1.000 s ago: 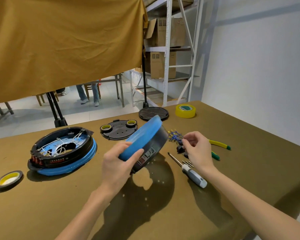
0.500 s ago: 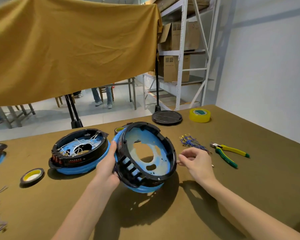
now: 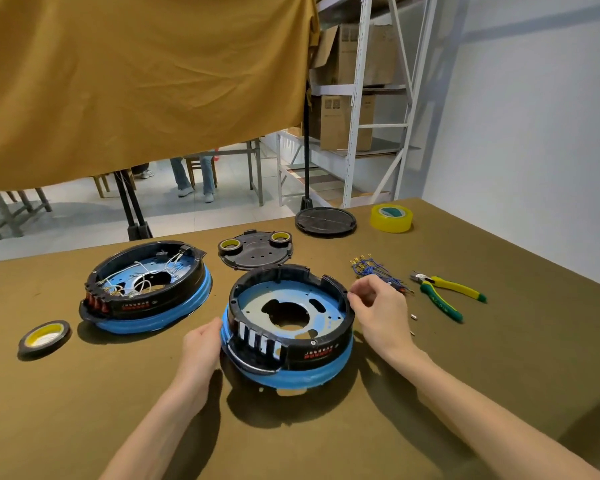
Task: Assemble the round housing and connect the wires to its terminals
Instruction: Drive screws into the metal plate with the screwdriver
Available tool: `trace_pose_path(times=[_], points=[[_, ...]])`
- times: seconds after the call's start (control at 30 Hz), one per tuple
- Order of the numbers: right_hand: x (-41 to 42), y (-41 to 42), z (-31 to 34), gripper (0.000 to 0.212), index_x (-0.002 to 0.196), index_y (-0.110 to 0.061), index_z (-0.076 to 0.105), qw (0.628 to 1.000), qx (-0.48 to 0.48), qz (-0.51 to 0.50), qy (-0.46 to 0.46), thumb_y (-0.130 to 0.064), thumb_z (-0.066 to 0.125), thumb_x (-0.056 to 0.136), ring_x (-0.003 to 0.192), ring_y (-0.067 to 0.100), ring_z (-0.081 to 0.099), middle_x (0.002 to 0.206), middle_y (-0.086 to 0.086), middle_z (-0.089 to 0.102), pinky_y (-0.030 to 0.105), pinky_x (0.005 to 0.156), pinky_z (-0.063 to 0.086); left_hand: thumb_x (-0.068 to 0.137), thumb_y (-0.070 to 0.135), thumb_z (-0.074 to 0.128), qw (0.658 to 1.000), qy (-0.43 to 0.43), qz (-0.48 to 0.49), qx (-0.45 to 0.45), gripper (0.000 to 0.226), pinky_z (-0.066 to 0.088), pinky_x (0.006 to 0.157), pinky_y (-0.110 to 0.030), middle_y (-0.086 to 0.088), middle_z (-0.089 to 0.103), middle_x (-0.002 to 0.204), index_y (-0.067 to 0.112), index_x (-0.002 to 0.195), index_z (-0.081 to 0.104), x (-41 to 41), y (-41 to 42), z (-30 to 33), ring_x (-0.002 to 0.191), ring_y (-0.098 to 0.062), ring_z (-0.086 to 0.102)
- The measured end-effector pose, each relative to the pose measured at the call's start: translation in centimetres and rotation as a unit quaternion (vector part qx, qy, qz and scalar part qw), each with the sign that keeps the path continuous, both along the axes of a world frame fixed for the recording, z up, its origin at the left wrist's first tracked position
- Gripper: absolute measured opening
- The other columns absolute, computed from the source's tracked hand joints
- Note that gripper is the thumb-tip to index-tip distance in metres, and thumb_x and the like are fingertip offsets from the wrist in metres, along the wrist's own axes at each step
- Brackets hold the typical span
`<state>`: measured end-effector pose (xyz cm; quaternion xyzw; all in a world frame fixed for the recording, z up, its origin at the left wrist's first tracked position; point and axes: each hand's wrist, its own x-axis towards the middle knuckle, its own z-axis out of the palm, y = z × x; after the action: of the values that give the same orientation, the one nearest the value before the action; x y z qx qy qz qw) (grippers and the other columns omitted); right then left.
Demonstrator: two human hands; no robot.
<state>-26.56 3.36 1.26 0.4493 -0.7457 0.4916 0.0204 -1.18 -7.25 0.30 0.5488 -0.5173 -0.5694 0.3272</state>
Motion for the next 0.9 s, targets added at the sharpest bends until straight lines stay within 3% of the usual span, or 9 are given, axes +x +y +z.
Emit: trace_pose_path(times=[0.1,0.23,0.4,0.53,0.67,0.8,0.9], points=[[0.5,-0.2,-0.2,0.012,0.091,-0.022,0.068,1.000,-0.003,0.006,-0.028,-0.011,0.074,0.092,0.079,0.000,0.064,0.084,-0.012,0.068,0.016,0.069,0.051,0.110,0.033,0.042,0.999,-0.011,-0.043,-0.027,0.039,0.048,0.075,-0.030,-0.004,0.075,0.096,0.010,0.102,0.072,-0.1,0.3,0.0,0.099,-0.017,0.066],[1.4,0.5,-0.9,0.014,0.088,-0.025,0.069,0.999,-0.018,-0.011,-0.036,-0.012,0.075,0.090,0.081,-0.003,0.063,0.080,-0.015,0.068,0.008,0.065,0.049,0.102,0.048,0.053,0.994,0.018,-0.081,-0.065,0.024,0.042,0.076,-0.019,0.018,0.066,0.109,0.035,0.120,0.059,-0.4,0.2,-0.8,0.103,0.000,0.059],[0.7,1.1,-0.5,0.015,0.087,-0.026,0.068,0.998,-0.004,-0.037,-0.050,-0.012,0.073,0.091,0.076,0.001,0.064,0.080,-0.015,0.067,0.009,0.061,0.046,0.100,0.027,0.063,0.989,-0.017,-0.109,-0.098,0.038,0.053,0.068,-0.016,0.016,0.066,0.111,0.030,0.136,0.054,-0.8,-1.7,-1.1,0.101,-0.005,0.066],[0.2,-0.1,-0.8,0.018,0.091,-0.023,0.066,0.992,0.010,-0.049,-0.117,-0.006,0.067,0.095,0.079,0.001,0.061,0.085,-0.011,0.065,0.008,0.057,0.044,0.102,0.026,0.058,0.987,-0.031,-0.112,-0.115,0.046,0.058,0.084,-0.028,0.010,0.064,0.121,0.026,0.147,0.046,-1.1,-1.6,-2.0,0.108,-0.008,0.064],[-0.6,-1.7,-1.4,0.015,0.092,-0.021,0.067,0.983,0.009,-0.066,-0.171,-0.006,0.066,0.095,0.080,0.004,0.060,0.087,-0.007,0.065,0.014,0.060,0.040,0.098,0.029,0.064,0.988,-0.036,-0.104,-0.113,0.042,0.055,0.081,-0.025,0.002,0.060,0.126,0.028,0.134,0.041,-1.0,-0.8,-2.5,0.108,-0.008,0.062],[-2.3,-3.4,-1.1,0.013,0.090,-0.019,0.068,0.968,0.008,-0.084,-0.235,-0.007,0.067,0.095,0.086,0.014,0.062,0.089,-0.002,0.067,0.021,0.065,0.044,0.096,0.057,0.059,0.985,-0.084,-0.089,-0.119,0.043,0.046,0.104,-0.046,-0.003,0.053,0.124,0.020,0.113,0.045,-1.0,0.0,-2.7,0.120,-0.022,0.052],[-3.3,-4.6,-0.9,0.009,0.095,-0.014,0.071,0.953,0.021,-0.074,-0.294,-0.006,0.067,0.094,0.092,0.020,0.065,0.096,0.005,0.070,0.031,0.075,0.053,0.095,0.063,0.053,0.981,-0.084,-0.069,-0.163,0.050,0.046,0.104,-0.044,-0.002,0.051,0.125,0.017,0.115,0.047,-1.1,0.0,-2.8,0.120,-0.021,0.052]])
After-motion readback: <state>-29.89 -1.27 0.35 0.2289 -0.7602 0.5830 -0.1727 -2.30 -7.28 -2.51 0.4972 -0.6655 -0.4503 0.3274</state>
